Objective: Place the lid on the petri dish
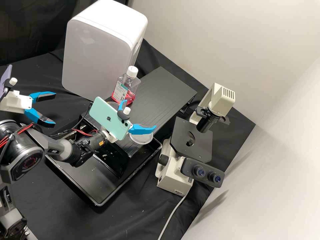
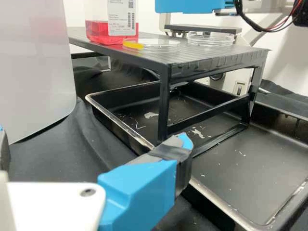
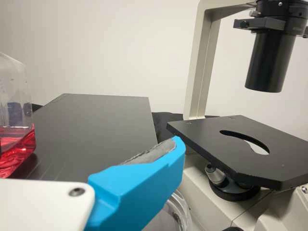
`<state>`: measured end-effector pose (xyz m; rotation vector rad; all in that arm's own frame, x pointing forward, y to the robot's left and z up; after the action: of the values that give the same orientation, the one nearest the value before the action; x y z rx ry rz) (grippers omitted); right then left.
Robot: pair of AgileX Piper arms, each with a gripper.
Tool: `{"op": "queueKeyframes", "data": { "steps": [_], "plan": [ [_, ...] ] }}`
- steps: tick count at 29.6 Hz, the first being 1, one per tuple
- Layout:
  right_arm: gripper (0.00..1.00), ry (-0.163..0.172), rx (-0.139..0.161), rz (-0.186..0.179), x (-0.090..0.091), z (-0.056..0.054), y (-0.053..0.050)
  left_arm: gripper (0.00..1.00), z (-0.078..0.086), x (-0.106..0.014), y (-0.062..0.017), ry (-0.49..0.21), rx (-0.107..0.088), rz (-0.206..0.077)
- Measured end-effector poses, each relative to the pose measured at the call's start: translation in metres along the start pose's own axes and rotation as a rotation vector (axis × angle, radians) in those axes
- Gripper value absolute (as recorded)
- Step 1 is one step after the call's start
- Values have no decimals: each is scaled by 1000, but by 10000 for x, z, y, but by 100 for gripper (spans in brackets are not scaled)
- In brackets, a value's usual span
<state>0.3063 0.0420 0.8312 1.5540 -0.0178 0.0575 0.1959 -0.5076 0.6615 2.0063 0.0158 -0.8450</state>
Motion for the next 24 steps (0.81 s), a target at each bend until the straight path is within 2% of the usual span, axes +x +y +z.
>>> {"op": "queueKeyframes", "data": {
  "steps": [3, 5, 7, 13, 24],
  "plan": [
    [100, 0, 0, 0, 0, 0, 0, 100, -7, 2, -5, -2, -19, -4],
    [100, 0, 0, 0, 0, 0, 0, 100, -12, 14, -31, -13, -40, -19],
    [100, 0, 0, 0, 0, 0, 0, 100, -19, 22, -70, -15, -51, -37],
    [100, 0, 0, 0, 0, 0, 0, 100, -34, 45, -125, -11, -53, -60],
    [100, 0, 0, 0, 0, 0, 0, 100, -32, 67, -118, -13, -52, -56]
  ]
}}
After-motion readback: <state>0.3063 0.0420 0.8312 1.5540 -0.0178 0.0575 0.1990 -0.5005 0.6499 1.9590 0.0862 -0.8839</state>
